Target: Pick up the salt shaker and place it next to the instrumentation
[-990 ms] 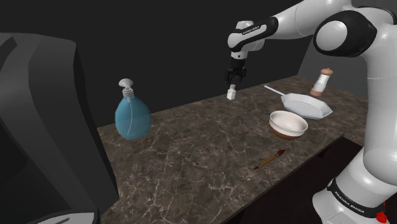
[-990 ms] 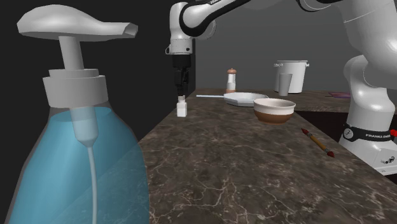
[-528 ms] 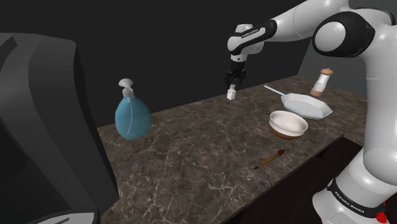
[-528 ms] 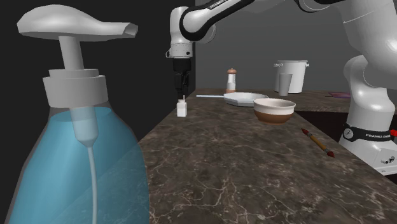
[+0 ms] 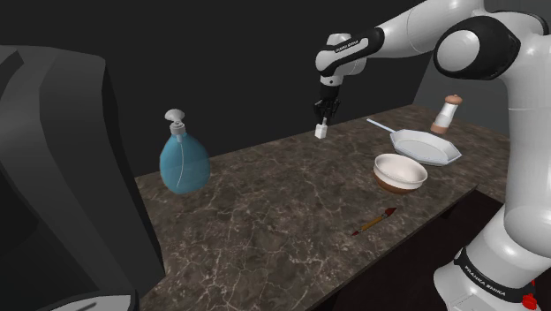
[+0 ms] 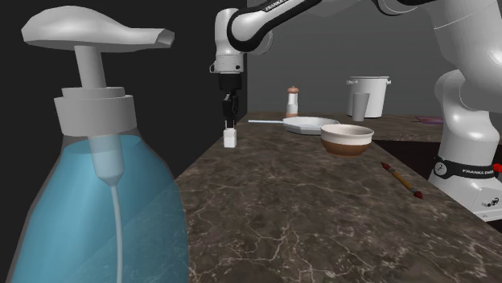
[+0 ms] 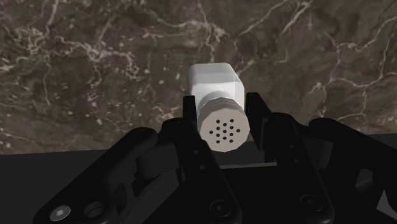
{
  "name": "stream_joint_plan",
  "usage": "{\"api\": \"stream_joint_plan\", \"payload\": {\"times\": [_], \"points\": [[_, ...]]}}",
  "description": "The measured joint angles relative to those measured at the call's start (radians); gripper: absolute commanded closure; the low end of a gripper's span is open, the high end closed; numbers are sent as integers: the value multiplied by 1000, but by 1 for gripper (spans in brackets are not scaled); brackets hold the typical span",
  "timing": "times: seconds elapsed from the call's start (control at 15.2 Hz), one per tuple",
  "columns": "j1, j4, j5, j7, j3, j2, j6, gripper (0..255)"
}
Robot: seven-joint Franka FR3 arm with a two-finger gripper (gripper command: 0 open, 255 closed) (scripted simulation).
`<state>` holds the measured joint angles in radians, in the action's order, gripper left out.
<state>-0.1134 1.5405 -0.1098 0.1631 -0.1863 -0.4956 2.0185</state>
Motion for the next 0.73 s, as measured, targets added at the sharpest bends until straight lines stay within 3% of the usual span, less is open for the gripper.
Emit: {"api": "stream_joint_plan", "payload": {"times": [0.73], "points": [[1, -40, 5, -5, -2, 18, -57, 255]]}}
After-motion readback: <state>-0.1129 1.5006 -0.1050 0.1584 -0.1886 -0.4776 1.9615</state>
